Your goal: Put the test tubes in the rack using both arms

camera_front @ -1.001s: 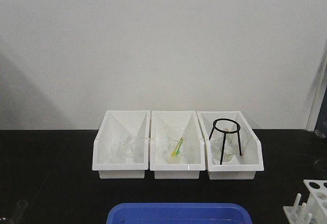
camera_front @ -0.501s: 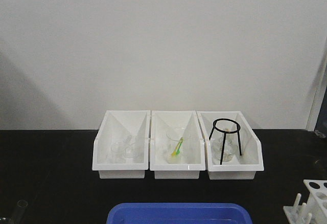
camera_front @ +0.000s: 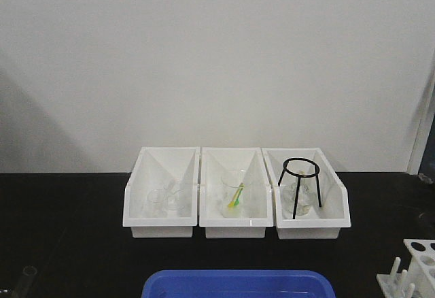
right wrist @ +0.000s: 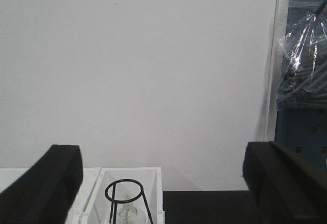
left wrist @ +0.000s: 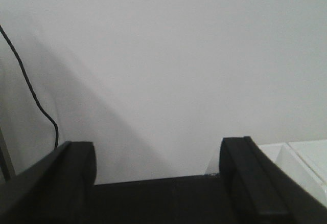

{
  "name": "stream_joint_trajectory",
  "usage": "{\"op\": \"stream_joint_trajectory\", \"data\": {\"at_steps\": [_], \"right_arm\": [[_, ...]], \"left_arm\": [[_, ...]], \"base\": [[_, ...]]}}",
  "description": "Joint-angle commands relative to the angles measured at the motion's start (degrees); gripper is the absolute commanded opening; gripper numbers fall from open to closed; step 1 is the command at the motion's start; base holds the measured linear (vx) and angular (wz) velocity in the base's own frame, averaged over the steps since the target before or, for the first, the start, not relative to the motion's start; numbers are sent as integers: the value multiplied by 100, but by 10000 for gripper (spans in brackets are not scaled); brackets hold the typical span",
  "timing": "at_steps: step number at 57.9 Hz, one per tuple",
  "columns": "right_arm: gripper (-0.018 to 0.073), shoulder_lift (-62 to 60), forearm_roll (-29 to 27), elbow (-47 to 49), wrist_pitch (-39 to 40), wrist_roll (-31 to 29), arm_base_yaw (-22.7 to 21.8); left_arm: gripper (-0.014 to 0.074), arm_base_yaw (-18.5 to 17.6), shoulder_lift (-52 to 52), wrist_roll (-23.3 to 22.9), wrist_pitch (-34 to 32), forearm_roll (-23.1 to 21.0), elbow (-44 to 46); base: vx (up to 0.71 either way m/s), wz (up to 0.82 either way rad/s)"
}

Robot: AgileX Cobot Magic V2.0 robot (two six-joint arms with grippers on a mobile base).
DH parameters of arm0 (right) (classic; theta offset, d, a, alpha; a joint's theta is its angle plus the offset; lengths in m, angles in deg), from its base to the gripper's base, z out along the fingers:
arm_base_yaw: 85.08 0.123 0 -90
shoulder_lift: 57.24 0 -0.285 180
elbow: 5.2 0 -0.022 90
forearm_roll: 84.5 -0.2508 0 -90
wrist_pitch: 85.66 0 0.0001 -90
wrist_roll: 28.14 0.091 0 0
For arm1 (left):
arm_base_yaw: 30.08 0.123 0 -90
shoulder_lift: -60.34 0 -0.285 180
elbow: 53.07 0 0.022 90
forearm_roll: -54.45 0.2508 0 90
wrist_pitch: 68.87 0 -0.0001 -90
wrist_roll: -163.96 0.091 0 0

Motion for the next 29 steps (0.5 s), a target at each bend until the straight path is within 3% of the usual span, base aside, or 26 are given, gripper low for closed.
{"op": "stream_joint_trajectory", "data": {"at_steps": [1, 9, 17, 23, 29], "right_arm": [[669, -43, 15, 181, 401, -6, 8], [609, -43, 41, 181, 379, -34, 8], [542, -43, 41, 181, 379, -78, 8], [496, -39, 41, 181, 379, -78, 8], [460, 38, 41, 181, 396, -78, 8]], "left_arm": [[558, -14, 22, 263, -279, -36, -64], [528, -205, -118, 535, -317, -36, -717], [500, -556, -149, 1488, -317, -3, -1634], [497, -740, 15, 2098, -680, -10, -2254], [497, -814, 329, 2165, -1273, -14, -2662]], "base": [[0, 0], [0, 0], [0, 0], [0, 0], [0, 0]]}}
